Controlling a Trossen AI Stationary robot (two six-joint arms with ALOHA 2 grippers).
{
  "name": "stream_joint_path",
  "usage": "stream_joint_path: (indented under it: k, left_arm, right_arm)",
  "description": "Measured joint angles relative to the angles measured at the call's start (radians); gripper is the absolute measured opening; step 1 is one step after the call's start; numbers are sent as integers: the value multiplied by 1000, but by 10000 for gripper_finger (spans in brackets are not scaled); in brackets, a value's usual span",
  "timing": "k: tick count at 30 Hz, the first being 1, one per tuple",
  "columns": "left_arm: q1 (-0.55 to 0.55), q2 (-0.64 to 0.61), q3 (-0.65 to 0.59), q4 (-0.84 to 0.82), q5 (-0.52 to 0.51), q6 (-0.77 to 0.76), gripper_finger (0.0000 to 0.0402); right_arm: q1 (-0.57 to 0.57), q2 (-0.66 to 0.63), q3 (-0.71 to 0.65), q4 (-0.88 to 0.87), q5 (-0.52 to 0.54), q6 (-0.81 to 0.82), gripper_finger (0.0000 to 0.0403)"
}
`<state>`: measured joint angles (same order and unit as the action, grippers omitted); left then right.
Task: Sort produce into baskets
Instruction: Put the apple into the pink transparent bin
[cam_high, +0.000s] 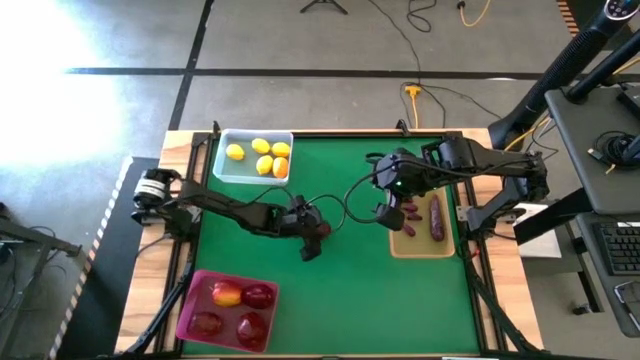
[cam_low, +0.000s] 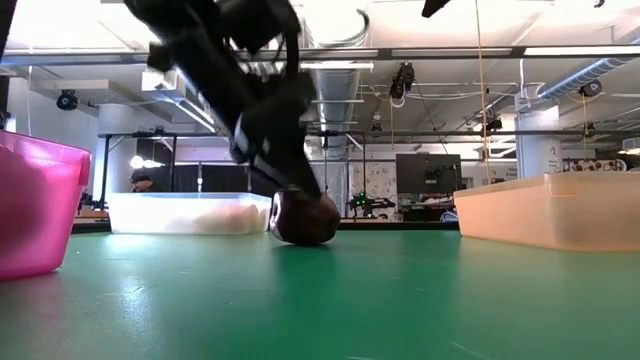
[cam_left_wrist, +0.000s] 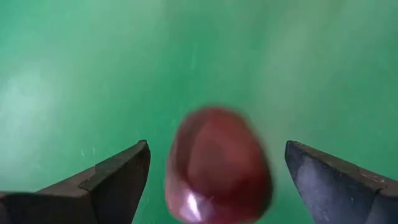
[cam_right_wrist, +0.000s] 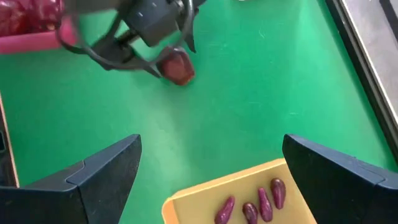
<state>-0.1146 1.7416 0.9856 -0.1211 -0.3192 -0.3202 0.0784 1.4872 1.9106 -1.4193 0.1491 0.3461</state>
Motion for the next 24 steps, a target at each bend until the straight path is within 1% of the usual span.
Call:
stream_joint_path:
  k: [5,8,14,17,22,24]
  left_arm:
    - [-11,84,-12,76,-3,1,353]
    - [-13,135,-12,83,-5,-2,353]
    - [3,147,1,72,-27,-7,344]
    - [0,144,1,76,-25,-38,329]
    - [2,146,1,82,-20,-100,290]
    - [2,134,20,72,22,-108,271]
  right_arm:
    - [0,1,0,-4,-1,-32,383]
    - [0,1,0,-5,-4,-51,383]
    - [0,0,0,-35,-52,-53,383]
    - [0,0,0,-55,-52,-57,383]
    - [0,0,0,-59,-52,-59,382]
    - [0,0,0,-64,-52,-60,382]
